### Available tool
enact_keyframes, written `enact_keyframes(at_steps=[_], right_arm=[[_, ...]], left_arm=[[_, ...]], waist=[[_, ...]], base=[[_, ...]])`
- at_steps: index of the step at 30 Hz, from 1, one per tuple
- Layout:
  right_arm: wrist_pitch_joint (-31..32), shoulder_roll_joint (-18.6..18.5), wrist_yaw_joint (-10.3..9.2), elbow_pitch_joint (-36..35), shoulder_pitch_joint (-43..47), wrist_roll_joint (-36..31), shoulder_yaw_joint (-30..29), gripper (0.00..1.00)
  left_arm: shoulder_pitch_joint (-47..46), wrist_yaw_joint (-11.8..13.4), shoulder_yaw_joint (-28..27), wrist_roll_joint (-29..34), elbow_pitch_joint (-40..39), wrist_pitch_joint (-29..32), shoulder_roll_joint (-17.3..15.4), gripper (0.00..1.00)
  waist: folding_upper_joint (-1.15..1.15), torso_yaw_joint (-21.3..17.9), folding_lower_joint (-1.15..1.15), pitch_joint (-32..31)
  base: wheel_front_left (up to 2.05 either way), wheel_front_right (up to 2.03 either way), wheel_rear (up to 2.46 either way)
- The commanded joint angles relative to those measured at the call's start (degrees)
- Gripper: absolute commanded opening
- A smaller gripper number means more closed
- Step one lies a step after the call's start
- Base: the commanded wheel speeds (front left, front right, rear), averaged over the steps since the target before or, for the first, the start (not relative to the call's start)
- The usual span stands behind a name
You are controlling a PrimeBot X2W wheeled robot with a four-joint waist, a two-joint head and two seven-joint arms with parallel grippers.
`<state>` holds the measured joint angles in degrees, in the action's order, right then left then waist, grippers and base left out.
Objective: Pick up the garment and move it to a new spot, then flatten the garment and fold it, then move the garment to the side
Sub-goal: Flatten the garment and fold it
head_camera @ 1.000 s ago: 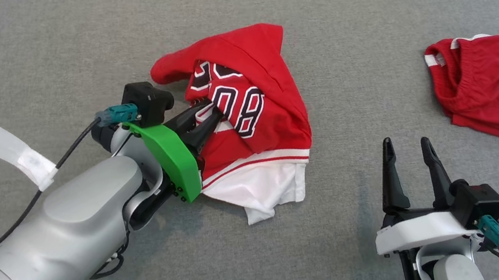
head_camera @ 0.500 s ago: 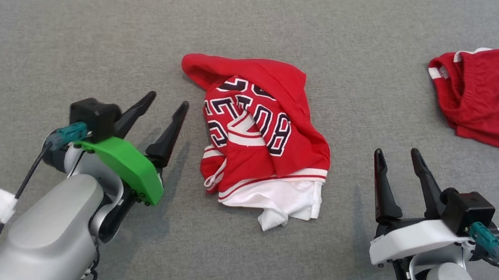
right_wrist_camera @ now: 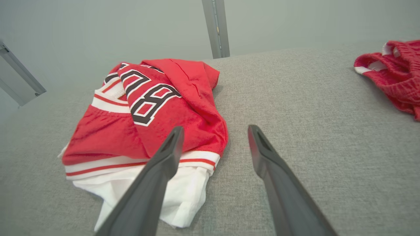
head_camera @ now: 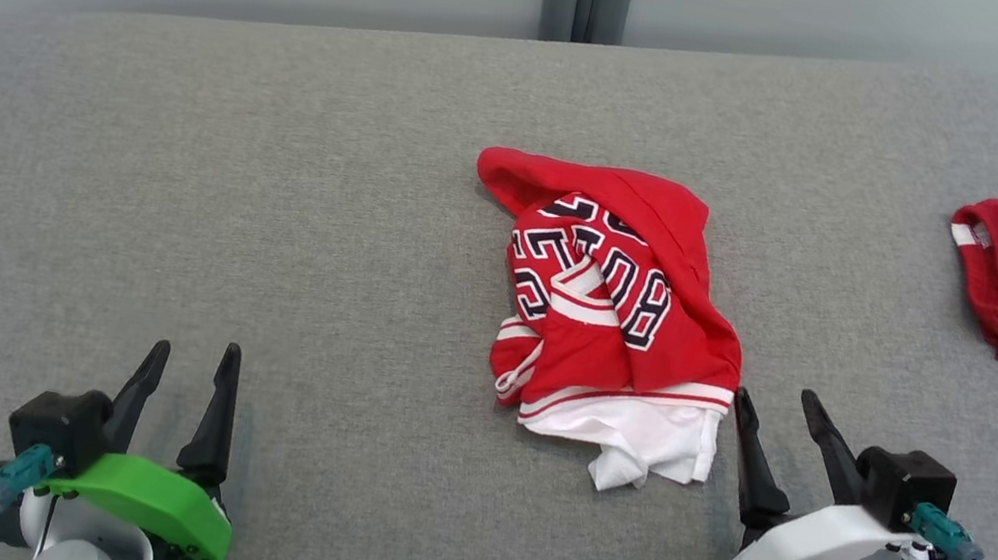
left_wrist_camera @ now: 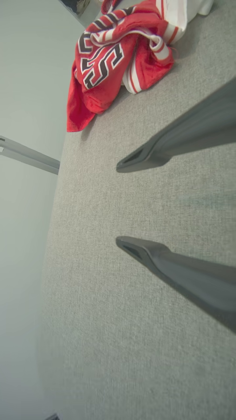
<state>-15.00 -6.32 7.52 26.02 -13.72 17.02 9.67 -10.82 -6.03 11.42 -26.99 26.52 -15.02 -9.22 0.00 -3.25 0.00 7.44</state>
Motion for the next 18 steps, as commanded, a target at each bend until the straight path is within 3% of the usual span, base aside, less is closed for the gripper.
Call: enact_keyframes(at_steps=[1,11,18], right_arm=[[-0.2,-0.4,-0.06,1.0,1.1,0.6,0.1,1.0],[-0.2,-0.5,-0.06,10.4,2.6,4.7,1.2,1.0],[-0.2,-0.7,-0.06,16.0,0.6,6.8,2.4,1.0]], left_arm=[[1.7,-0.5,-1.6,1.6,-0.6,-0.2,0.9,1.0],[8.6,-1.5,-7.6,5.7,-1.7,-0.2,4.6,1.0],[9.3,-1.5,-5.8,4.8,-2.4,-0.2,5.0,1.0]], waist=[[0.0,3.0,0.0,-2.6],[0.0,7.9,0.0,-5.0],[0.0,11.1,0.0,-4.8]], base=[[0.0,0.0,0.0],[0.0,0.0,0.0],[0.0,0.0,0.0]])
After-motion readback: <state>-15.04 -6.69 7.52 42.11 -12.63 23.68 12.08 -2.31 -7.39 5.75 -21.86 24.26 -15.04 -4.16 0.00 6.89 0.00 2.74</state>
